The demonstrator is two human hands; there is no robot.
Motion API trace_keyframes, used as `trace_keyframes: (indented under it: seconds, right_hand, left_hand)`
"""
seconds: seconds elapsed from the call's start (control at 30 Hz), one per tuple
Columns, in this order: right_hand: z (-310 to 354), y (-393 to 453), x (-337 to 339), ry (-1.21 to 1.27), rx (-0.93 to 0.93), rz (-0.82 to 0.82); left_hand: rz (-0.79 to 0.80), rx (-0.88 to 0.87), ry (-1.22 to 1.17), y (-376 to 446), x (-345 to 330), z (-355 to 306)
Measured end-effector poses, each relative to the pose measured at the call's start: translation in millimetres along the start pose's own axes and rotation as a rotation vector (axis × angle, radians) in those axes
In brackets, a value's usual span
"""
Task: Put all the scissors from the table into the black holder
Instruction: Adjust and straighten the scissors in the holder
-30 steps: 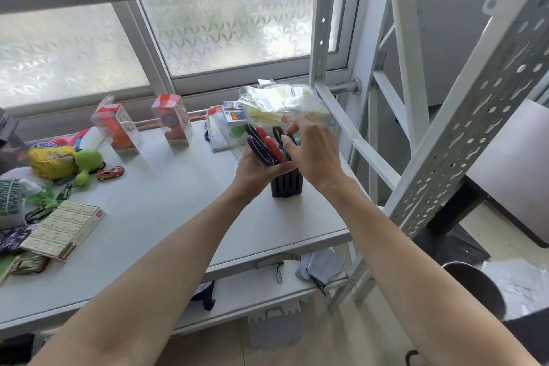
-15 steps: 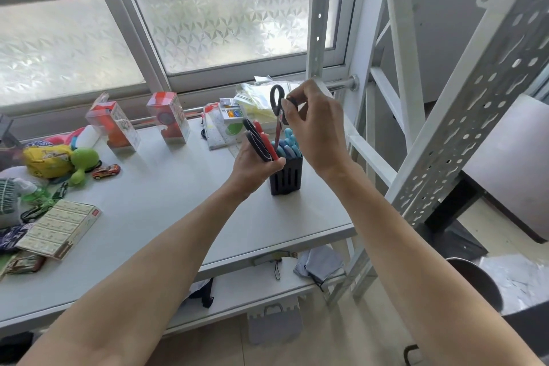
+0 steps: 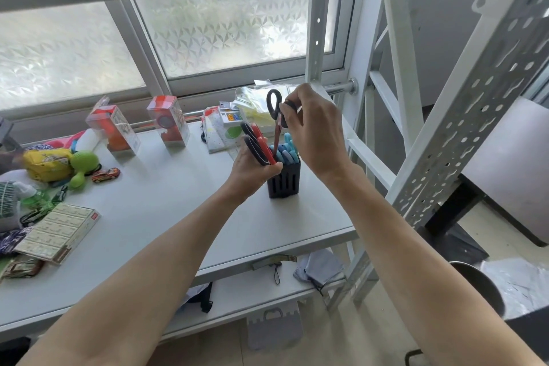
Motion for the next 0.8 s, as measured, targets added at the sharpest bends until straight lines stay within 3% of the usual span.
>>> trace_keyframes:
  seconds: [0.1, 0.37, 0.6, 0.8]
  right_hand:
    - [1.8, 1.5, 0.6, -0.018, 0.026, -0.026]
    - [-3.0, -15.6, -29.8, -0.089, 0.023, 0.117]
    - [-18.1, -35.8, -52.4, -0.092, -0.060, 0.319]
    - [-28.1, -19.1, -54.2, -0.018, -0.110, 0.514]
  left_hand:
    - [-0.027, -0.002, 0.026, 1.1, 0.5, 1.3]
    - [-0.016, -0.049, 0.037, 2.2, -1.0, -2.9]
    - [-0.014, -0.129, 0.026, 0.9, -2.4, -6.6]
    - [-0.022, -0.072, 0.064, 4.9, -1.5, 3.6]
Point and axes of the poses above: each hand's wrist, its own y-axis towards the middle knuckle, its own x-axis out of the back of the hand, z = x × y, the point moved 4 cm from there along y, towards the middle knuckle, and after that the axes turned 12 degrees about -y, right-handed, at the moved point
